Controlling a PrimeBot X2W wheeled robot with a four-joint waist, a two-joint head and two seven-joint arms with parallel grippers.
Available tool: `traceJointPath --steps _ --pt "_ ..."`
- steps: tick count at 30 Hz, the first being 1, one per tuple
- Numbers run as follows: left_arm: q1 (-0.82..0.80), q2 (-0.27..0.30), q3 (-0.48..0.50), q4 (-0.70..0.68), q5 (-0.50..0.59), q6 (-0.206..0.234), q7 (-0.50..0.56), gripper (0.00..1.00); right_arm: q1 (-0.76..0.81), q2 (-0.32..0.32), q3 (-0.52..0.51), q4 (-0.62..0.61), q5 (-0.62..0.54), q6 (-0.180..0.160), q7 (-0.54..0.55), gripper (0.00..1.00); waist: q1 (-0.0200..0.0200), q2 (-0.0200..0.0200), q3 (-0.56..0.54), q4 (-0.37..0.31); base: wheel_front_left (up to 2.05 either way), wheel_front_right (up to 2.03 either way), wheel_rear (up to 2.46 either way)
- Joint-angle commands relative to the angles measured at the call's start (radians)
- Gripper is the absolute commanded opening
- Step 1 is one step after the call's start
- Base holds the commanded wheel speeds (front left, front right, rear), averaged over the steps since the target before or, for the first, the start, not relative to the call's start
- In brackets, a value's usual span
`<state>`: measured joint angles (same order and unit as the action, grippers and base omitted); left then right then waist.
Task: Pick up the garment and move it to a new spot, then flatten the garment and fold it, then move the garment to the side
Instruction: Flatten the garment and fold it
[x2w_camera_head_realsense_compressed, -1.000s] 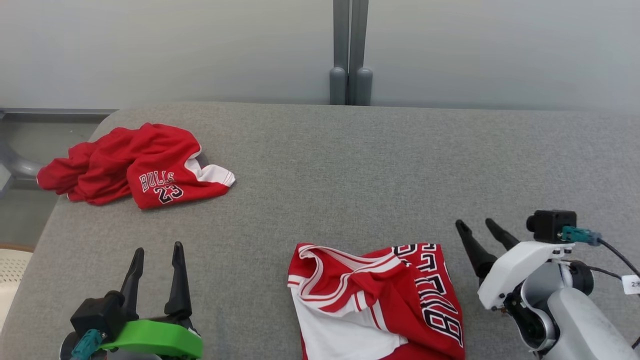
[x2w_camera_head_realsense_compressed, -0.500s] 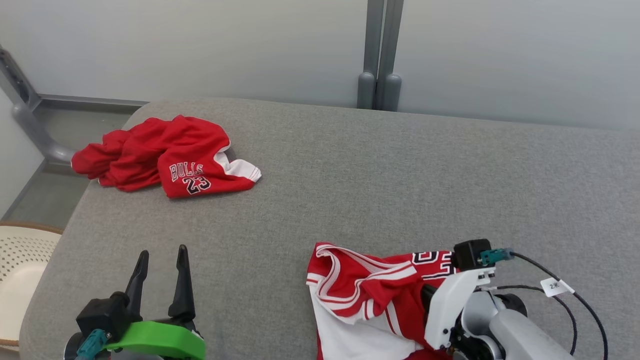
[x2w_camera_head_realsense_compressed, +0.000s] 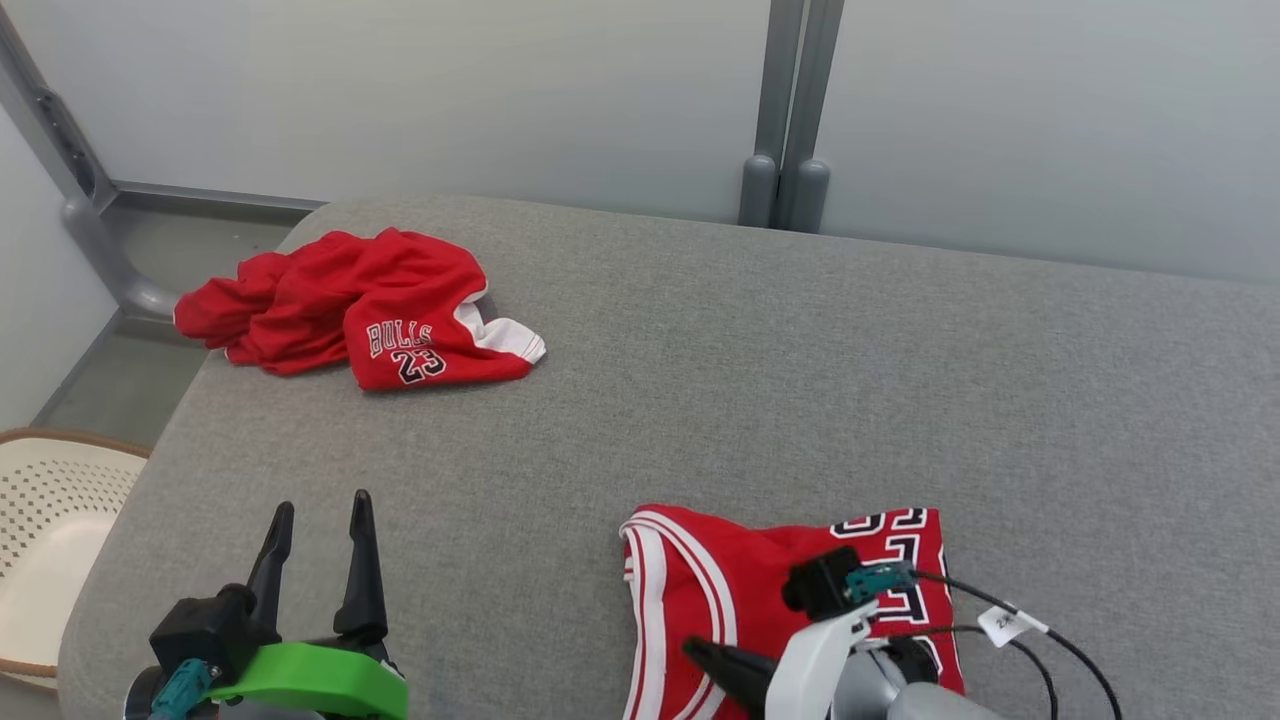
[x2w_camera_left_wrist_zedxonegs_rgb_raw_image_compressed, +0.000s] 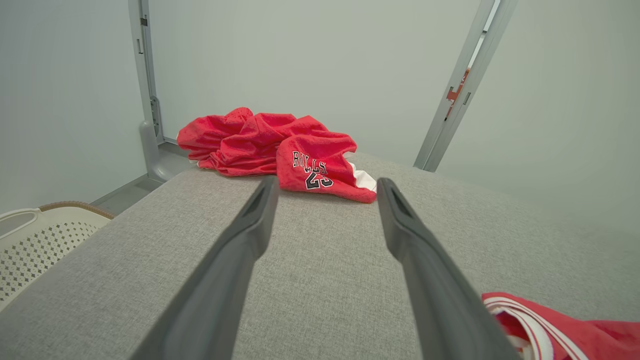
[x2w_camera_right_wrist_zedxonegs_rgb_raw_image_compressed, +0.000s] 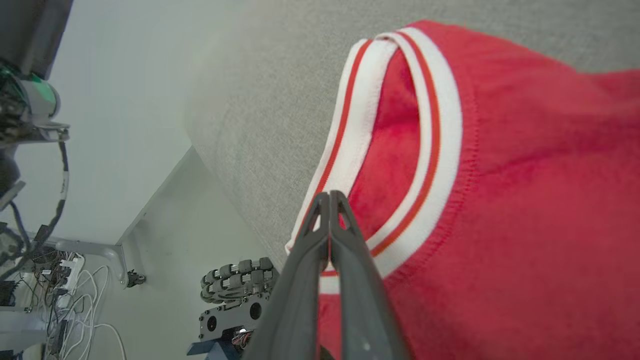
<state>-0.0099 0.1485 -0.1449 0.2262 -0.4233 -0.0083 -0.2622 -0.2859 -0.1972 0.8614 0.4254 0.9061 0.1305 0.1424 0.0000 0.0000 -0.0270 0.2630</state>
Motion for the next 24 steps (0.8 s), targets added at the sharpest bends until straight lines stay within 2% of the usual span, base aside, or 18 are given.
traceJointPath --steps 1,5,6,7,8,9,13,18,24 --pt "0.006 0.008 0.003 -0.006 -0.002 0.007 -0.002 1.0 -0.028 -0.015 -0.001 -0.014 0.01 0.001 -0.042 0.0 0.0 0.0 -0.003 -0.012 0.0 0.0 0.0" --pt "0.013 0.009 0.008 -0.015 -0.004 0.009 -0.002 1.0 -0.068 -0.063 -0.023 -0.033 -0.008 0.001 -0.158 0.0 0.0 0.0 -0.005 -0.04 0.0 0.0 0.0" --pt "0.013 0.009 0.009 -0.017 -0.005 0.01 -0.002 1.0 -0.075 -0.072 -0.033 -0.035 -0.016 0.001 -0.185 0.07 0.0 0.0 -0.006 -0.046 0.0 0.0 0.0" --pt "0.013 0.009 0.011 -0.019 -0.005 0.011 -0.002 1.0 -0.085 -0.082 -0.048 -0.04 -0.024 0.001 -0.217 0.37 0.0 0.0 -0.006 -0.055 0.0 0.0 0.0" --pt "0.013 0.008 0.013 -0.02 -0.005 0.012 -0.002 1.0 -0.093 -0.092 -0.064 -0.041 -0.031 0.001 -0.243 0.55 0.0 0.0 -0.007 -0.062 0.0 0.0 0.0" --pt "0.015 0.007 0.014 -0.024 -0.003 0.014 -0.002 1.0 -0.1 -0.106 -0.08 -0.043 -0.042 0.001 -0.269 1.0 0.0 0.0 -0.008 -0.071 0.0 0.0 0.0" --pt "0.023 0.005 0.021 -0.037 -0.001 0.017 -0.003 1.0 -0.115 -0.139 -0.157 -0.059 -0.068 0.001 -0.349 1.0 0.0 0.0 -0.009 -0.107 0.0 0.0 0.0" --pt "0.027 0.007 0.04 -0.067 0.016 0.013 -0.003 1.0 -0.107 -0.171 -0.263 -0.075 -0.115 0.001 -0.388 1.0 0.0 0.0 -0.009 -0.157 0.0 0.0 0.0" --pt "0.039 -0.002 0.075 -0.086 0.035 0.002 -0.003 1.0 -0.041 -0.161 -0.405 -0.098 -0.222 0.001 -0.406 1.0 0.0 0.0 -0.007 -0.224 0.0 0.0 0.0"
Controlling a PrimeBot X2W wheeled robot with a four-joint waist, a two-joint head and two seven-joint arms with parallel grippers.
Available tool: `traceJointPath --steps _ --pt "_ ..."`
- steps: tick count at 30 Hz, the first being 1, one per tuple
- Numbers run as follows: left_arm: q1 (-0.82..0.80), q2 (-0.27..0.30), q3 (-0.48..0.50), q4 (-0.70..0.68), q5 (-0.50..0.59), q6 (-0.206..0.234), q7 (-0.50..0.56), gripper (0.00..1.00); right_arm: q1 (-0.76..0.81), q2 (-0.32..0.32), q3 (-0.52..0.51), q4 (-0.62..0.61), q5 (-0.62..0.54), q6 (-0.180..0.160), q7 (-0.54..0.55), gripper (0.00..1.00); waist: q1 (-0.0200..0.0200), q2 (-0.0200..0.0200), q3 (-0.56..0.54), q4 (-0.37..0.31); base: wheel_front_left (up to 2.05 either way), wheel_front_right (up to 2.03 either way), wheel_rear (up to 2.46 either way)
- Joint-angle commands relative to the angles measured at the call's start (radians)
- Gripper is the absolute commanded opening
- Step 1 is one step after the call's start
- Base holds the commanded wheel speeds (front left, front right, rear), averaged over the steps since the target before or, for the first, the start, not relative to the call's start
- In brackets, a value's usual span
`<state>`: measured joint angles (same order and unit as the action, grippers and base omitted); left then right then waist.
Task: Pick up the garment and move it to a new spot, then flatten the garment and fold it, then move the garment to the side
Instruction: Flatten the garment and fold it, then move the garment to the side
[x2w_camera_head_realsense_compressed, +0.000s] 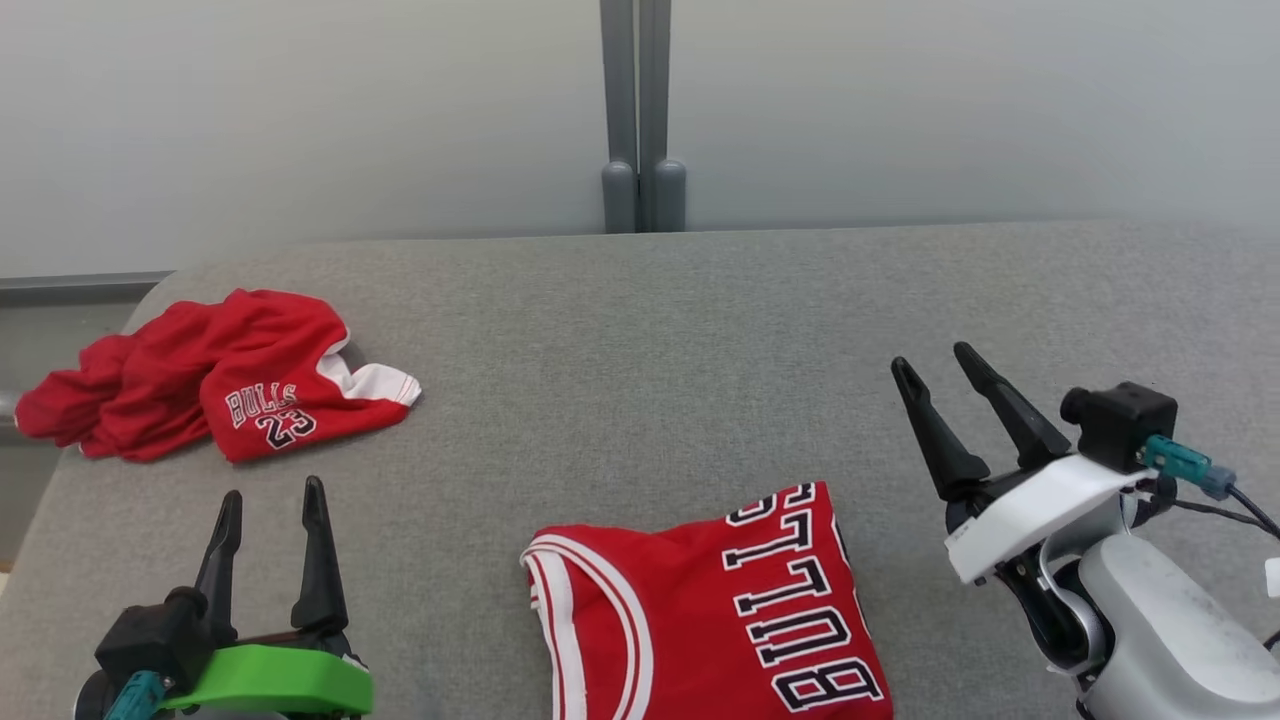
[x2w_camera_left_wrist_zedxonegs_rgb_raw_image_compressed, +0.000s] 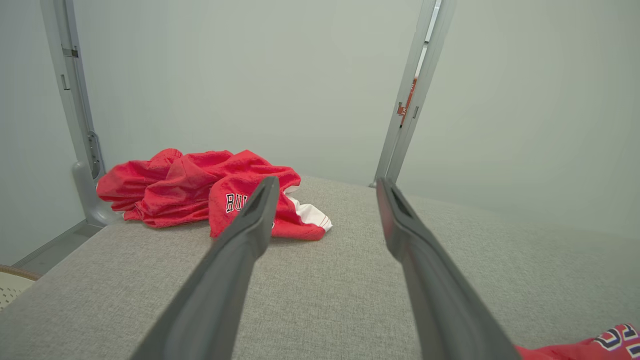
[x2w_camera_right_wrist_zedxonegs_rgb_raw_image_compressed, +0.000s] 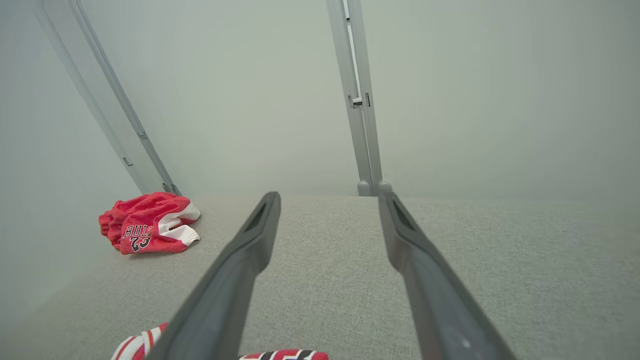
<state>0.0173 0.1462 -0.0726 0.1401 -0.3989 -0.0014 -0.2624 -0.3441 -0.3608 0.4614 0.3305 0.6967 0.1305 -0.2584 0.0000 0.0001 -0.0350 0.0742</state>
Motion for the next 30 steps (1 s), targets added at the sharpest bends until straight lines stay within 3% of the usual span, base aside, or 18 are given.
traceJointPath --steps 1,8,15,25,30 --pt "0.013 -0.002 0.007 -0.002 0.011 -0.006 -0.003 1.0 0.032 0.009 -0.034 -0.009 -0.03 0.001 -0.007 1.0 0.0 -0.0001 0.001 -0.047 0.0 0.0 0.0" --pt "0.012 -0.012 0.025 0.003 0.034 -0.027 -0.003 1.0 0.157 0.089 -0.204 -0.072 -0.17 0.001 -0.007 1.0 0.0 -0.0001 0.013 -0.099 0.0 0.0 0.0" --pt "0.012 -0.021 0.03 0.008 0.055 -0.042 -0.003 1.0 0.218 0.133 -0.234 -0.072 -0.253 0.001 -0.007 1.0 0.0 -0.0001 0.028 -0.112 0.0 0.0 0.0" --pt "-0.002 -0.033 0.035 0.011 0.069 -0.056 -0.003 1.0 0.197 0.137 -0.197 -0.043 -0.256 0.001 -0.005 1.0 0.0 -0.0001 0.043 -0.108 0.0 0.0 0.0" --pt "-0.009 -0.033 0.041 0.01 0.075 -0.061 -0.003 1.0 0.151 0.114 -0.051 -0.019 -0.148 0.0 0.115 1.0 0.0 -0.0001 0.051 -0.101 0.0 0.0 0.0"
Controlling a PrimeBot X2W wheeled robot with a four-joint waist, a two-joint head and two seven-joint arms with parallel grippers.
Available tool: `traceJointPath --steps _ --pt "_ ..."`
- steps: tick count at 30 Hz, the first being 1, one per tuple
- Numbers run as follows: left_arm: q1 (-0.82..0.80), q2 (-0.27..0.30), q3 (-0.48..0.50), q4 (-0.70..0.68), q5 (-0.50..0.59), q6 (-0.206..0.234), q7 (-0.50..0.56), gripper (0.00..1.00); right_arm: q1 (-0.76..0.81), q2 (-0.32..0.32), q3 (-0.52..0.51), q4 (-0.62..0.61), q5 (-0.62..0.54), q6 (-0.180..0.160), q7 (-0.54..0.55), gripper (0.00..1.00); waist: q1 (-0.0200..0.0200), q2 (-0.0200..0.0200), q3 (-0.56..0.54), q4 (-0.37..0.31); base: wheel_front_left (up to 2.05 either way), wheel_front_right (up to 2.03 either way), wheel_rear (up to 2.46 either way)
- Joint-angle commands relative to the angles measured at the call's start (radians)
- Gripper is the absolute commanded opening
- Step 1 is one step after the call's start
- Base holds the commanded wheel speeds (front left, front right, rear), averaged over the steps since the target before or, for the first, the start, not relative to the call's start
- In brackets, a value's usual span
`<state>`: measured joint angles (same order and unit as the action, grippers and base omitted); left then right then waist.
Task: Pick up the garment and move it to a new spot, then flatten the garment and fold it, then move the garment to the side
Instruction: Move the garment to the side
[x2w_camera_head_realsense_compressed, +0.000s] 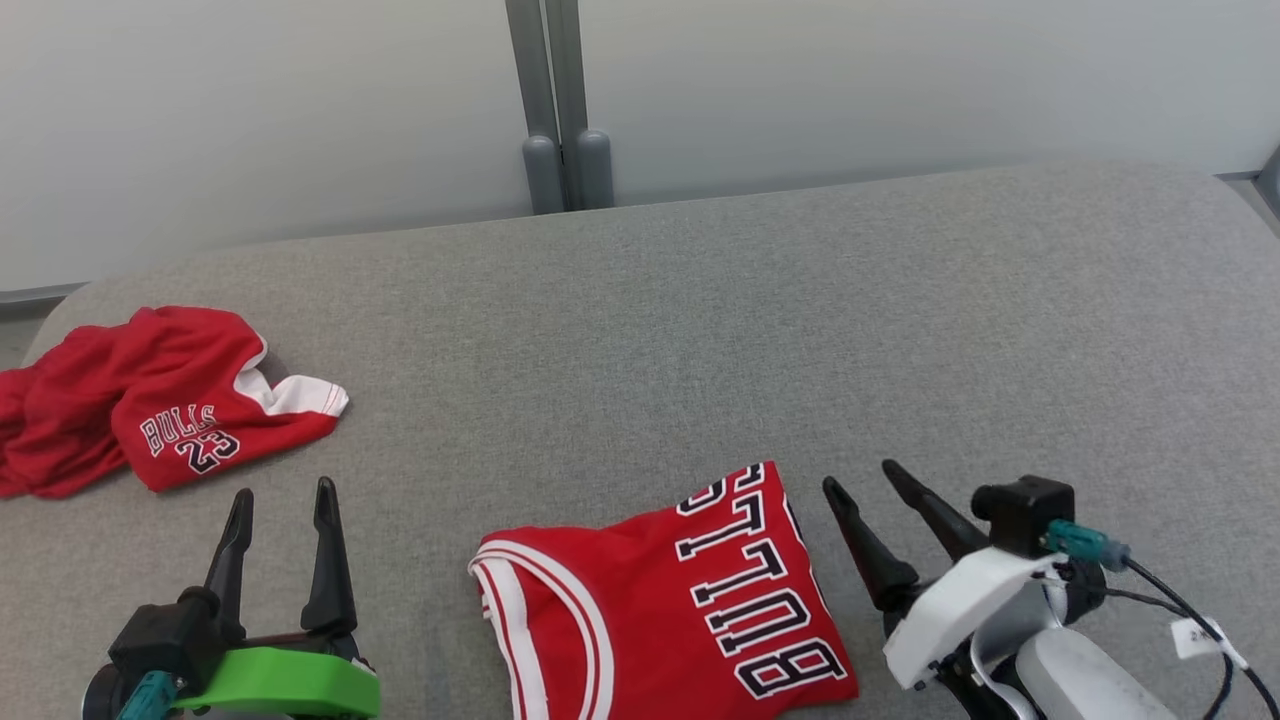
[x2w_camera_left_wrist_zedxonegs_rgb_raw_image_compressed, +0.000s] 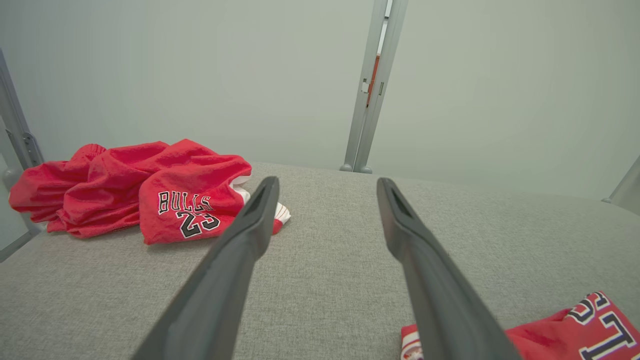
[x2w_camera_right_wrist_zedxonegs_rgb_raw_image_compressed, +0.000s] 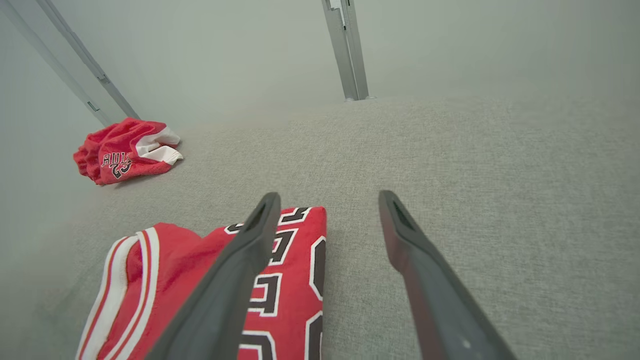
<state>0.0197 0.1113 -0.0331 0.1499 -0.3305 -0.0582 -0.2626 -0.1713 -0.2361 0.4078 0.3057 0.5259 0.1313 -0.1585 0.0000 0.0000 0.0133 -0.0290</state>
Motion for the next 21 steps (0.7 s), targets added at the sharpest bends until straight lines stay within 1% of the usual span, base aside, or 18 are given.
traceJointPath --steps 1,2,5,12,16,18,19,21 --pt "-0.012 0.004 0.0 0.0 0.009 -0.006 -0.003 1.0 -0.033 -0.012 0.031 0.017 0.041 -0.001 0.047 1.0 0.0 0.0 0.005 0.004 0.0 0.0 0.0" --pt "-0.012 0.007 -0.001 0.001 0.011 -0.006 -0.003 1.0 -0.051 -0.022 0.053 0.035 0.054 -0.001 0.08 1.0 0.0 0.0 0.008 0.007 0.0 0.0 0.0" --pt "-0.021 0.014 -0.005 0.004 0.016 -0.011 -0.003 1.0 -0.103 -0.023 0.089 0.094 0.092 0.0 0.163 1.0 0.0 0.0 0.018 0.023 0.0 0.0 0.0" --pt "-0.037 0.009 -0.015 0.013 0.019 -0.018 -0.003 1.0 -0.169 -0.003 0.135 0.216 0.209 0.0 0.325 1.0 0.0 0.0 0.036 0.078 0.0 0.0 0.0" --pt "-0.041 0.005 -0.016 0.02 0.016 -0.021 -0.003 1.0 -0.171 -0.01 0.151 0.25 0.259 0.0 0.382 1.0 0.0 0.0 0.04 0.097 0.0 0.0 0.0" --pt "-0.041 0.004 -0.015 0.023 0.016 -0.022 -0.003 1.0 -0.174 -0.012 0.16 0.249 0.278 0.0 0.384 1.0 0.0 0.0 0.042 0.103 0.0 0.0 0.0" --pt "-0.043 0.003 -0.014 0.024 0.016 -0.022 -0.003 1.0 -0.175 -0.015 0.164 0.247 0.285 0.0 0.381 0.84 0.0 0.0 0.043 0.105 0.0 0.0 0.0" --pt "-0.047 0.002 -0.013 0.024 0.017 -0.022 -0.003 1.0 -0.181 -0.023 0.174 0.238 0.297 0.0 0.367 0.08 0.0 0.0 0.046 0.107 0.0 0.0 0.0"
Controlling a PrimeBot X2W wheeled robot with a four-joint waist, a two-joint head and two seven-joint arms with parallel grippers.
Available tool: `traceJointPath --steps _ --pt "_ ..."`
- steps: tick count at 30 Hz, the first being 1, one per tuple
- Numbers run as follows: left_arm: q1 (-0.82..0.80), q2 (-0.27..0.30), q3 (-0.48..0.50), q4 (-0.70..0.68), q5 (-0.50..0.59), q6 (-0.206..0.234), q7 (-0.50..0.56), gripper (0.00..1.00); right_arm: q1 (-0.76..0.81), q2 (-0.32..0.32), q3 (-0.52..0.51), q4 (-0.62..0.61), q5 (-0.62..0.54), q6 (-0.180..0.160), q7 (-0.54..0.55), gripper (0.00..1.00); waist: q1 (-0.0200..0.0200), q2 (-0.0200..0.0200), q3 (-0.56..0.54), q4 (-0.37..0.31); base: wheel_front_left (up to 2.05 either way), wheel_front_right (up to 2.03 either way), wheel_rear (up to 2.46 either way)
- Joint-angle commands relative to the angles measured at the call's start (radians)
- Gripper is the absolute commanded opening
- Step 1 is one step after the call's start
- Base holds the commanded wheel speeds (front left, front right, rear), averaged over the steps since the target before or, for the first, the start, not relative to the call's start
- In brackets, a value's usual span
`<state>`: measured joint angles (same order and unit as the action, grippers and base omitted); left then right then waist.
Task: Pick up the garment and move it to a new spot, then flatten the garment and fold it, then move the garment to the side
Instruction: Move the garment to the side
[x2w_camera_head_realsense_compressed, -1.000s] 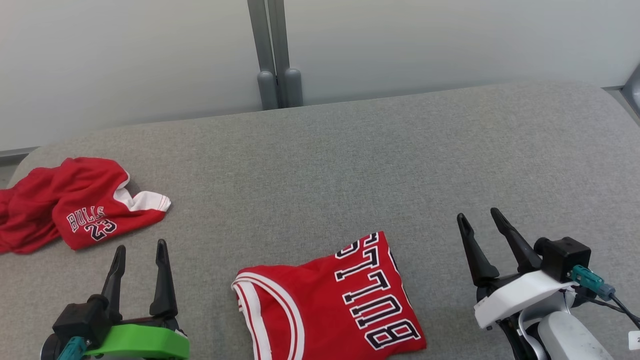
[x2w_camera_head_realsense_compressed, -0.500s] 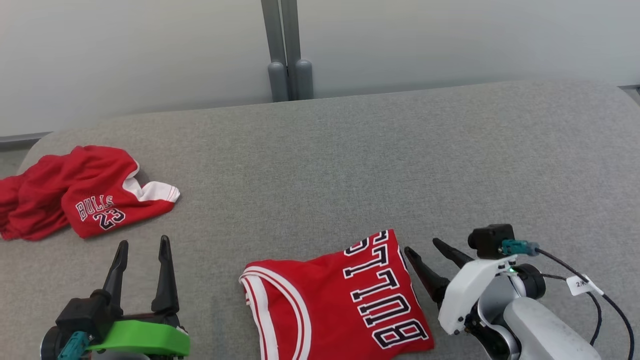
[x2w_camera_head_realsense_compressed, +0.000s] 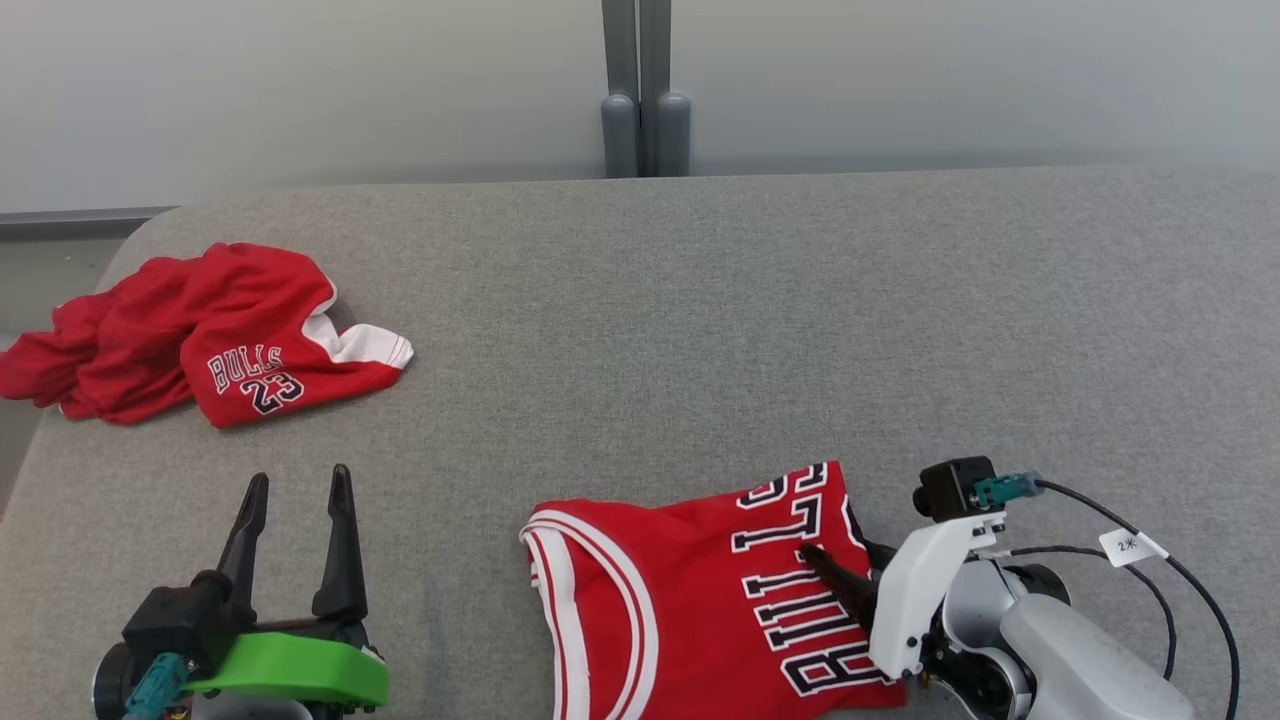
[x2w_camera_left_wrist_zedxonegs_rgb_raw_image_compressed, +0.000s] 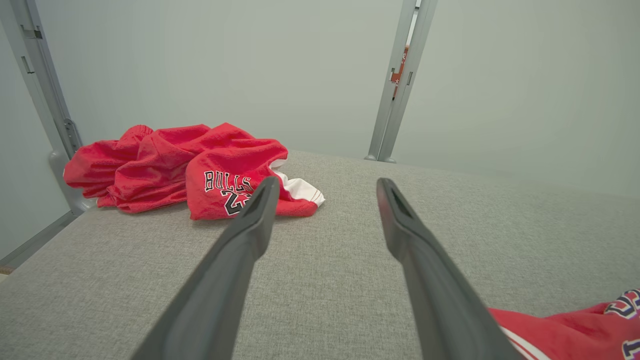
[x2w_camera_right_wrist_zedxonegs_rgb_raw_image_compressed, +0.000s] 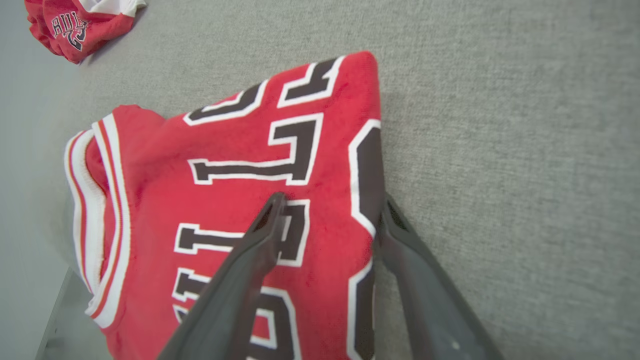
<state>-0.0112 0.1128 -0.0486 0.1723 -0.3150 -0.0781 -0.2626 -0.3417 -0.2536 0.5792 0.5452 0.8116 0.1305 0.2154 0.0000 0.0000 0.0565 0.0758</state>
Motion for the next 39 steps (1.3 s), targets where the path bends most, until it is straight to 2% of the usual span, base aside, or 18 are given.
traceJointPath --steps 1,7,11,23,32,39 --pt "-0.018 -0.001 0.004 0.001 0.001 -0.002 -0.003 1.0 -0.013 -0.009 0.007 -0.003 0.015 0.001 -0.012 0.0 0.0 0.0 0.004 0.002 0.0 0.0 0.0" --pt "-0.026 -0.009 -0.001 0.01 -0.001 -0.003 -0.003 1.0 -0.058 -0.031 0.037 -0.022 0.032 0.001 -0.062 0.0 0.0 0.0 0.004 -0.022 0.0 0.0 0.0" --pt "-0.033 -0.011 -0.012 0.001 0.007 -0.009 -0.003 1.0 -0.105 -0.052 0.05 -0.033 0.046 0.0 -0.082 0.0 0.0 0.0 0.01 -0.068 0.0 0.0 0.0" --pt "-0.072 -0.001 -0.067 -0.018 0.016 -0.026 -0.002 1.0 -0.194 -0.11 0.05 -0.04 0.076 0.0 -0.144 0.0 0.0 0.0 0.04 -0.279 0.0 0.0 0.0" --pt "-0.102 0.015 -0.103 -0.02 0.025 -0.033 0.008 1.0 -0.228 -0.1 0.081 -0.021 0.092 0.0 -0.201 0.0 0.0 0.0 0.054 -0.443 0.0 0.0 0.0" --pt "-0.118 0.029 -0.115 -0.031 0.027 -0.029 0.019 1.0 -0.258 -0.095 0.115 -0.004 0.115 0.001 -0.237 0.0 0.0 0.0 0.074 -0.522 0.0 0.0 0.0"
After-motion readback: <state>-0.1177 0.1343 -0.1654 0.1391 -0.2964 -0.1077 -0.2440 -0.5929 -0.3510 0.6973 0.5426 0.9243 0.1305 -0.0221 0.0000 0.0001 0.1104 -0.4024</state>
